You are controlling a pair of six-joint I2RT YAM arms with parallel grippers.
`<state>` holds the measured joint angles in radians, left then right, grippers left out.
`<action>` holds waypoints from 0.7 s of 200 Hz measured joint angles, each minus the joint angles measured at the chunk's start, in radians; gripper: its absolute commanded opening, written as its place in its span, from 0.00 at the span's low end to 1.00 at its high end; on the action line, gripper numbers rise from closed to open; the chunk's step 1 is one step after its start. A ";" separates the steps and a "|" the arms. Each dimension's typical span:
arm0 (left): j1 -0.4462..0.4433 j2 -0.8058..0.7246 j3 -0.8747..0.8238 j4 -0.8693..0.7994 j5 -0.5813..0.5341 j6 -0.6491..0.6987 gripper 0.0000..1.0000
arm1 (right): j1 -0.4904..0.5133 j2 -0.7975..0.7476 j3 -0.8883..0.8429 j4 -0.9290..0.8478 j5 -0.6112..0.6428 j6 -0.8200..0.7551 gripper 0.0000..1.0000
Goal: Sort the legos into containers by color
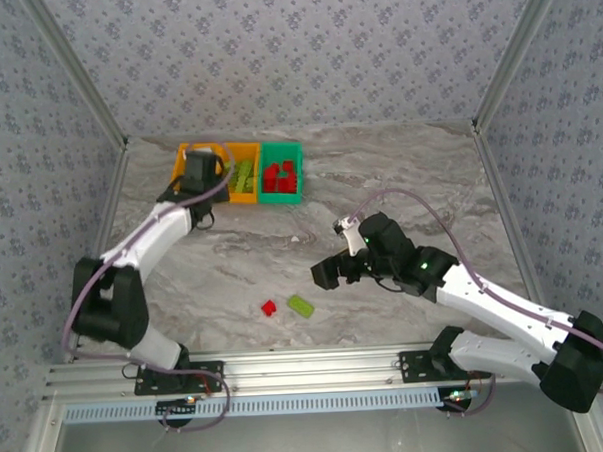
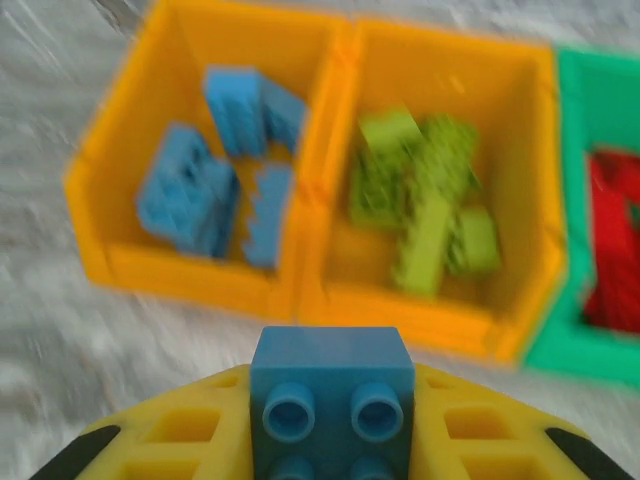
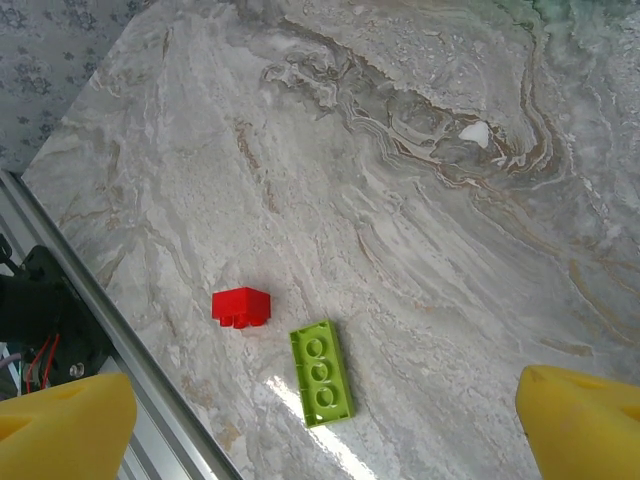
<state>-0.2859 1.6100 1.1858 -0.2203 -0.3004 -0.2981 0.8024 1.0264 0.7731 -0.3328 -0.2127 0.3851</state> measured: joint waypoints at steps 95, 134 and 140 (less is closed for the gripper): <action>0.162 0.427 0.391 -0.016 0.058 0.081 0.54 | -0.006 0.008 0.059 -0.023 0.018 -0.004 1.00; 0.150 0.357 0.325 -0.028 0.123 0.054 0.47 | -0.006 0.042 0.062 -0.014 0.032 -0.002 1.00; 0.144 0.319 0.293 -0.030 0.130 0.045 0.47 | -0.005 0.053 0.064 -0.015 0.044 0.000 1.00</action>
<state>-0.1421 1.9293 1.4792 -0.2504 -0.1707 -0.2531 0.7979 1.0794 0.8371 -0.3481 -0.1684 0.3855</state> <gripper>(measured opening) 0.472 0.999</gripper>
